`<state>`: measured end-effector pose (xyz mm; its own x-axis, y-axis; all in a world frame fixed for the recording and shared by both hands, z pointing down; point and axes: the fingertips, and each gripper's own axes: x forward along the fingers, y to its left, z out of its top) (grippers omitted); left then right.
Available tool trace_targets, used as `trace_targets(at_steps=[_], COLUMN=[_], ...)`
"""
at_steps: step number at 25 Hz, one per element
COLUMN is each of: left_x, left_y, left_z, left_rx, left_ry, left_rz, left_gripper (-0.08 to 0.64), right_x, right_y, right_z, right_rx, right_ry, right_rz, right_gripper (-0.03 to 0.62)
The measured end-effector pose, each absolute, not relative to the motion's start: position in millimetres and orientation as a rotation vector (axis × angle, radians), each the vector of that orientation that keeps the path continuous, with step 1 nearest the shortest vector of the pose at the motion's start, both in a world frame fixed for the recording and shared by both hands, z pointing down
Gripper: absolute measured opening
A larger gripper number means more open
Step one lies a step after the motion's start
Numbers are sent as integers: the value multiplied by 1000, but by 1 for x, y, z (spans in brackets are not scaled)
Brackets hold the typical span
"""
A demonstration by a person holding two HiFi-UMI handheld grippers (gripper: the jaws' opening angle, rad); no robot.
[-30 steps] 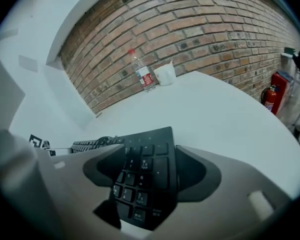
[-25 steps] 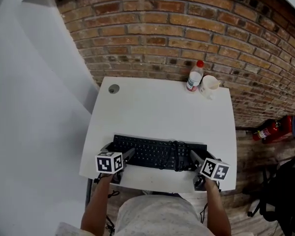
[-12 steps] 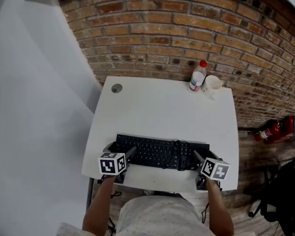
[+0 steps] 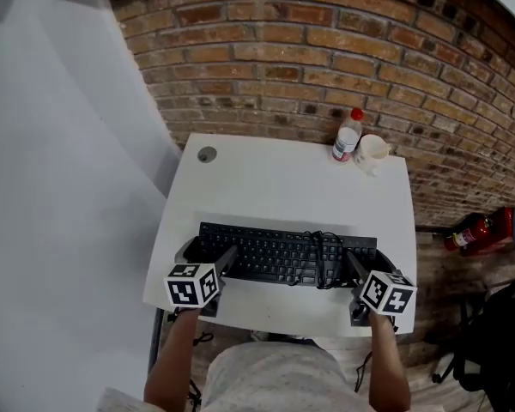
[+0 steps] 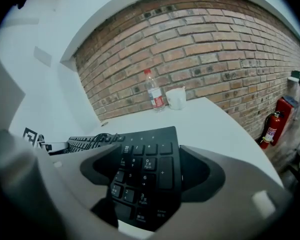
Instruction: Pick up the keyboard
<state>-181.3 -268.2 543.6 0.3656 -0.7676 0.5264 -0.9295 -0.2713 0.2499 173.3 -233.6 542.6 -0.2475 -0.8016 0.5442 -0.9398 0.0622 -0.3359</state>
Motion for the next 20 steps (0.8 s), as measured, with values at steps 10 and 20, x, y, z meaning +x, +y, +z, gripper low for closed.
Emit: trace_targets(at_steps=[10,20], left_x=[-170,-161], left_y=[-295,-298], left_z=[425,323], left_rx=[2323,2490], left_ry=[-1566,-1653], left_rz=[213,33], left_gripper=[434,432], right_x=[181,190], right_y=[-257,-258], right_z=[429,337], right_rx=[1905,1994], right_ry=[-2328,-2484], right_rz=[685,465], right_gripper=[367,367])
